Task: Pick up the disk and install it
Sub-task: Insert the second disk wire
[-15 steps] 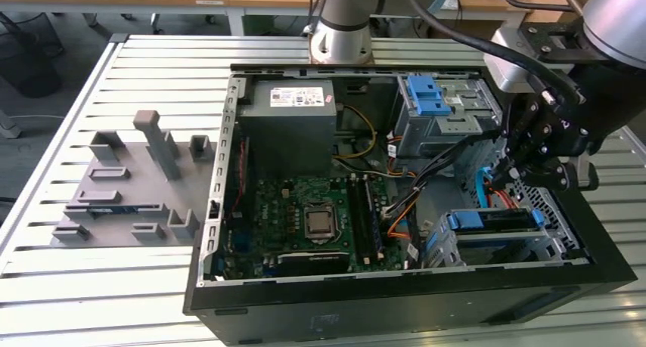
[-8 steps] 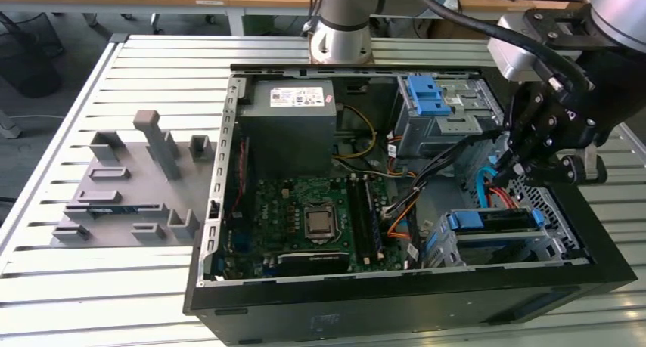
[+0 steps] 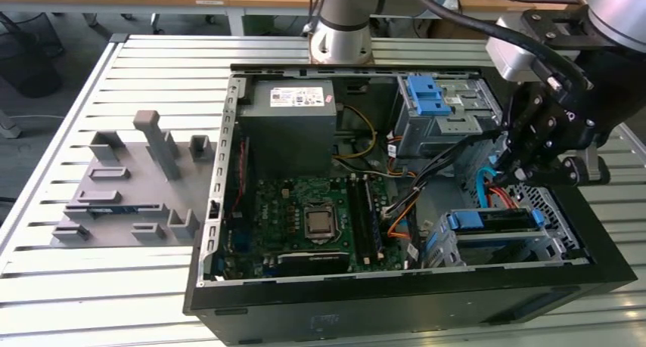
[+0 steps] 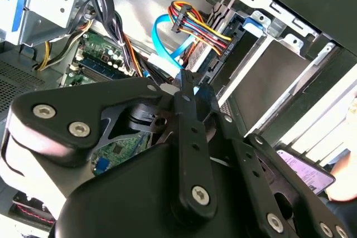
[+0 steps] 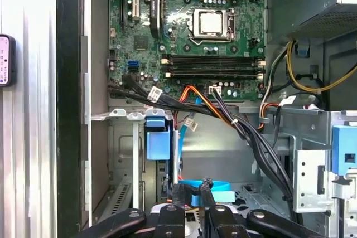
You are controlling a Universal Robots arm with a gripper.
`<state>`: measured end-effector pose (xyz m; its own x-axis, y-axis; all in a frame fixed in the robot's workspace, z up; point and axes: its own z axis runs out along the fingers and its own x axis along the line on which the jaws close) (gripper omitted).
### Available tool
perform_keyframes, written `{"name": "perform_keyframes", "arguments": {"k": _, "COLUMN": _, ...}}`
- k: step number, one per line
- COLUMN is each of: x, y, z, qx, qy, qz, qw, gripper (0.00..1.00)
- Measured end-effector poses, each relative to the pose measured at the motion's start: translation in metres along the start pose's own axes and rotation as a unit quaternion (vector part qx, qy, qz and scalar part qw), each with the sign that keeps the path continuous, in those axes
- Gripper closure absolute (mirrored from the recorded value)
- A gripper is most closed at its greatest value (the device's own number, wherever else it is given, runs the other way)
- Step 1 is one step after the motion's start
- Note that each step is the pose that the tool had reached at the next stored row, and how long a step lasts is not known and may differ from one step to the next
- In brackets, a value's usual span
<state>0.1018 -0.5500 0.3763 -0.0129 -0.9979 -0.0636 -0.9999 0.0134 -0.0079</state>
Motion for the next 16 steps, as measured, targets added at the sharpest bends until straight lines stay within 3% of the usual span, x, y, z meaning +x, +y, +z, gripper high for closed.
{"name": "perform_keyframes", "arguments": {"k": 5, "x": -0.0001, "y": 0.0, "z": 0.0039, "qx": 0.0001, "qy": 0.0013, "qz": 0.001, "qw": 1.0, "gripper": 0.75}}
{"name": "perform_keyframes", "arguments": {"k": 12, "x": 0.0004, "y": 0.0001, "z": 0.0126, "qx": 0.0002, "qy": 0.0112, "qz": 0.001, "qw": 0.9999, "gripper": 0.75}}
{"name": "perform_keyframes", "arguments": {"k": 14, "x": 0.0005, "y": 0.0001, "z": 0.0138, "qx": 0.0002, "qy": 0.0113, "qz": 0.001, "qw": 0.9999, "gripper": 0.77}}
{"name": "perform_keyframes", "arguments": {"k": 15, "x": 0.0005, "y": 0.0001, "z": 0.0146, "qx": 0.0002, "qy": 0.011, "qz": 0.002, "qw": 0.9999, "gripper": 0.83}}
{"name": "perform_keyframes", "arguments": {"k": 16, "x": 0.0007, "y": 0.0, "z": 0.015, "qx": 0.0001, "qy": 0.008, "qz": 0.002, "qw": 1.0, "gripper": 0.83}}
